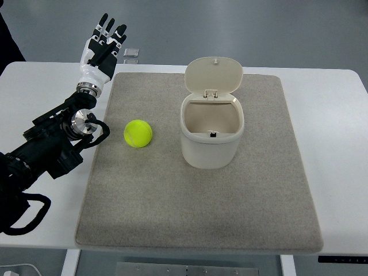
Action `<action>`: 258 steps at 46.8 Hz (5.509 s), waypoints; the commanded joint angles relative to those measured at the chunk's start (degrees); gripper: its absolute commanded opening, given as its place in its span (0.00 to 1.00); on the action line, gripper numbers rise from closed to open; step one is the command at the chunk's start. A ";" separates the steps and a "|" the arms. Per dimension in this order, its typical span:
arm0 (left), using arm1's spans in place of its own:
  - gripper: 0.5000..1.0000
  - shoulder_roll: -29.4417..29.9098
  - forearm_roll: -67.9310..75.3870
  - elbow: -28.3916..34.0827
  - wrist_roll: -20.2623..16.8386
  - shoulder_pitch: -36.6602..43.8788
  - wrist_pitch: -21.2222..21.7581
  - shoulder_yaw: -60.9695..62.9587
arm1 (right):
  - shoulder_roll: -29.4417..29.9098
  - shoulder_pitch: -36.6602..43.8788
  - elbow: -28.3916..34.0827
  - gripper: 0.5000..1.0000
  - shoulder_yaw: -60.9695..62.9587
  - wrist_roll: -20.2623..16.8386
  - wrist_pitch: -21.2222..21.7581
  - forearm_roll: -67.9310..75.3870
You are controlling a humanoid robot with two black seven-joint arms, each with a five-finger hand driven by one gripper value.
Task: Put tennis ball into box with left hand
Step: 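Raise the left hand from its rest pose above the table, then swing the open left hand over the tennis ball, then lower the left hand fingers around the tennis ball, then close the left hand fingers to grasp the tennis ball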
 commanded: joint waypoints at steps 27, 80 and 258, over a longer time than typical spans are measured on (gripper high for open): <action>0.98 25.50 0.78 -22.91 13.54 -24.75 5.91 40.40 | 0.00 0.00 0.07 0.88 0.01 0.00 0.03 -0.02; 0.97 29.55 16.68 -42.71 13.45 -31.35 9.16 67.41 | 0.00 0.00 -0.01 0.88 0.01 0.00 0.03 -0.02; 0.23 27.62 50.52 -48.07 13.19 -26.96 19.18 65.48 | 0.00 0.00 -0.01 0.88 0.01 0.00 0.03 -0.02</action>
